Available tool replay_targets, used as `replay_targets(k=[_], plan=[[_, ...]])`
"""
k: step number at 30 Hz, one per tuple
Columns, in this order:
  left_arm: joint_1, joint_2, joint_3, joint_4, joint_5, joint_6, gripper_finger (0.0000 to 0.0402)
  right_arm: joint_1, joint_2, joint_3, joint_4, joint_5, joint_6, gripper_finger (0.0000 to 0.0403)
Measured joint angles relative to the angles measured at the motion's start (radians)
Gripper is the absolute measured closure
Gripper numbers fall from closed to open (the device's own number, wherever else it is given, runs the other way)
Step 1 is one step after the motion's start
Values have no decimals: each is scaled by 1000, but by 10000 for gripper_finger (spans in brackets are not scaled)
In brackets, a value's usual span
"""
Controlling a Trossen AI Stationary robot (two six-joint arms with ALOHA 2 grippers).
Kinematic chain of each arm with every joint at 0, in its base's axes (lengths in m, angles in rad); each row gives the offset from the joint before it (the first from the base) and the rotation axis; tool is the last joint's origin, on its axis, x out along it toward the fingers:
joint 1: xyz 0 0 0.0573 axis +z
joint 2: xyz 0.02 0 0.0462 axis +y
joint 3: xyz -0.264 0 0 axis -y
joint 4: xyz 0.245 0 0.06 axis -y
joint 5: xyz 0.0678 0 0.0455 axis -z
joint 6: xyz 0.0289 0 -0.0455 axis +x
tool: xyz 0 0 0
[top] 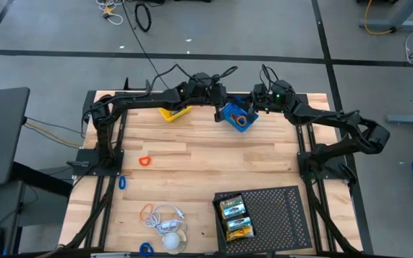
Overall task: Pick & Place Office Desk Supplies
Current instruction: Put the blue spring keychain into the blue basket
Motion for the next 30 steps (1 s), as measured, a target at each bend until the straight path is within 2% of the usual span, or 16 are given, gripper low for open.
replay_targets(k=[2, 5, 8, 13, 16, 18, 23, 26, 28, 30], plan=[[0, 1, 0, -5, -1, 1, 391, -3, 0, 0, -20, 1, -18, 378], [1, -5, 0, -14, 0, 12, 375, -4, 0, 0, -29, 2, -34, 379], [8, -27, -1, -57, -1, 25, 335, -3, -1, 0, -36, 6, -53, 379], [36, -82, -1, -148, -60, 12, 274, -7, -2, 2, -53, 16, -76, 379], [62, -126, -1, -209, -51, -5, 246, -14, -2, 2, -82, 17, -96, 379], [84, -163, -1, -257, 4, -14, 231, -21, -2, 2, -117, 39, -116, 379], [149, -257, -1, -401, 282, -37, 213, -21, -2, 2, -232, 85, -183, 379], [180, -308, -42, -412, 434, -35, 213, -20, -2, 2, -288, 105, -223, 381], [197, -342, -100, -401, 484, -35, 214, -20, -2, 2, -315, 126, -248, 381], [213, -380, -168, -380, 484, -44, 215, -21, -2, 2, -344, 149, -274, 381]])
